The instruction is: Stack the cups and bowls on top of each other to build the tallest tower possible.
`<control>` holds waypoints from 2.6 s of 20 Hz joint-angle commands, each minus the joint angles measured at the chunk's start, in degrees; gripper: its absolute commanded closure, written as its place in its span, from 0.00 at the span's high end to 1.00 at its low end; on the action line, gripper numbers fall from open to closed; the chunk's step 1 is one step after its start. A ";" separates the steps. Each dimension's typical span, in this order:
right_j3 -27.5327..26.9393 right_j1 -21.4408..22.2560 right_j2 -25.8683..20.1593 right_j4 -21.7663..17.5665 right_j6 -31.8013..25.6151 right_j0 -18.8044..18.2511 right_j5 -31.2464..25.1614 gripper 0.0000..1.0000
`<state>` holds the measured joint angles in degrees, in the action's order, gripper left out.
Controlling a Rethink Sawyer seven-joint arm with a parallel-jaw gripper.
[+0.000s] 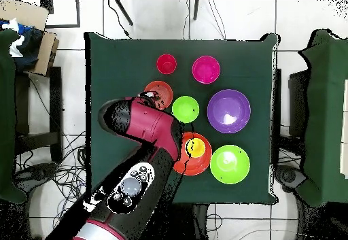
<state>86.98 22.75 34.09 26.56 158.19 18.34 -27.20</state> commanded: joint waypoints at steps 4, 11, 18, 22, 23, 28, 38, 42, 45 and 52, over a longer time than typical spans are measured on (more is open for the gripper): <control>4.81 11.26 -20.75 -11.99 -21.74 -11.88 -0.87 1.00; 1.32 11.94 -20.90 -16.02 -14.70 -11.37 -4.08 1.00; -1.55 11.39 -20.79 -16.68 -10.86 -11.09 -7.32 1.00; -2.92 10.87 -20.70 -16.67 -9.21 -10.75 -8.22 1.00; -3.48 10.58 -20.55 -16.57 -8.59 -10.54 -8.39 1.00; -8.09 6.99 -18.58 -16.37 -5.28 -8.88 -8.41 1.00; -14.12 2.41 -15.48 -16.08 -2.93 -7.56 -8.74 1.00; -16.68 0.67 -13.88 -15.83 -1.58 -6.85 -9.59 1.00; -18.29 -0.67 -12.89 -15.47 -0.84 -6.49 -9.65 1.00; -21.52 -3.27 -10.71 -14.18 0.71 -5.45 -10.83 1.00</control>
<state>70.24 24.91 24.55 13.63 153.71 11.74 -28.46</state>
